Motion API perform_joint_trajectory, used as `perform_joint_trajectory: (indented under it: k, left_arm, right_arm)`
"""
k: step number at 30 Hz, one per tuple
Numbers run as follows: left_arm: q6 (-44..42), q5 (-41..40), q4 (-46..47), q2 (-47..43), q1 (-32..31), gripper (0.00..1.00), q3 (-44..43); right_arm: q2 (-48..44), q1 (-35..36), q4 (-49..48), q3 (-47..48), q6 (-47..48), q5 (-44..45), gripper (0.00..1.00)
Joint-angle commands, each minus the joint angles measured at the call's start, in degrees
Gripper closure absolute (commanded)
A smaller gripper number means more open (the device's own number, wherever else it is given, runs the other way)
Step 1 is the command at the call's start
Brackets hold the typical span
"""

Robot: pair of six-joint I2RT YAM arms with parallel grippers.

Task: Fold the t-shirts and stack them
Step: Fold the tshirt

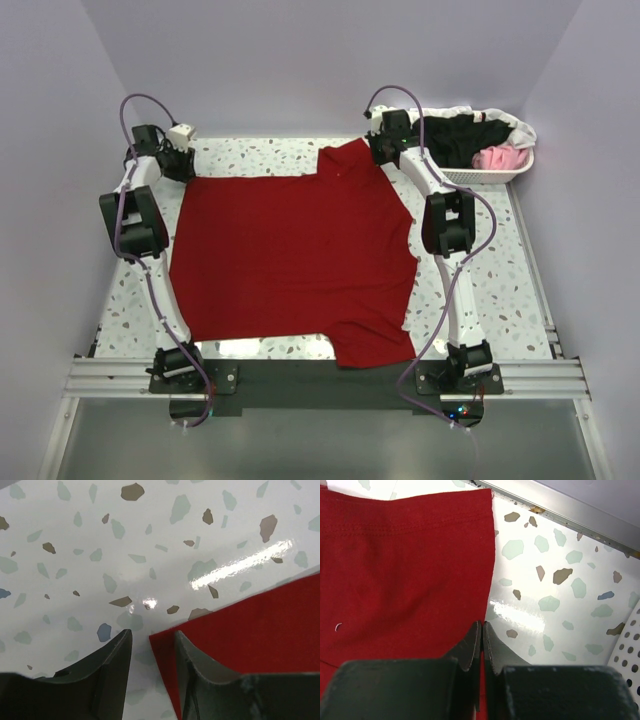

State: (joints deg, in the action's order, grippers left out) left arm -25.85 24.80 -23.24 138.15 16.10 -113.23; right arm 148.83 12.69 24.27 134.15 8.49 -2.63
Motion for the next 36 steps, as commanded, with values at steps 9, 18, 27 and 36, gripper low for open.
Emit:
perform_joint_trajectory:
  k: [9,18,27,36]
  left_arm:
    - [-0.3,-1.9,-2.4,3.8,0.0,0.67,-3.8]
    - [0.6,3.8,-1.5,2.4,0.2,1.00,-4.0]
    - [2.8,8.2,9.0,-7.4,1.8,1.00,3.5]
    - [1.8,13.7,10.9,-13.9,4.0,1.00,9.5]
  right_arm:
    - [-3.4,-0.5,-3.7,1.5,1.3,0.2,1.00]
    - [-3.0,-0.4,-3.8,3.3,1.7,0.3,1.00]
    - [-8.5,-0.5,-4.1,1.6,2.4,-1.5,1.00]
    - [-13.6,-0.6,-2.4,-3.4,3.8,-1.8,1.00]
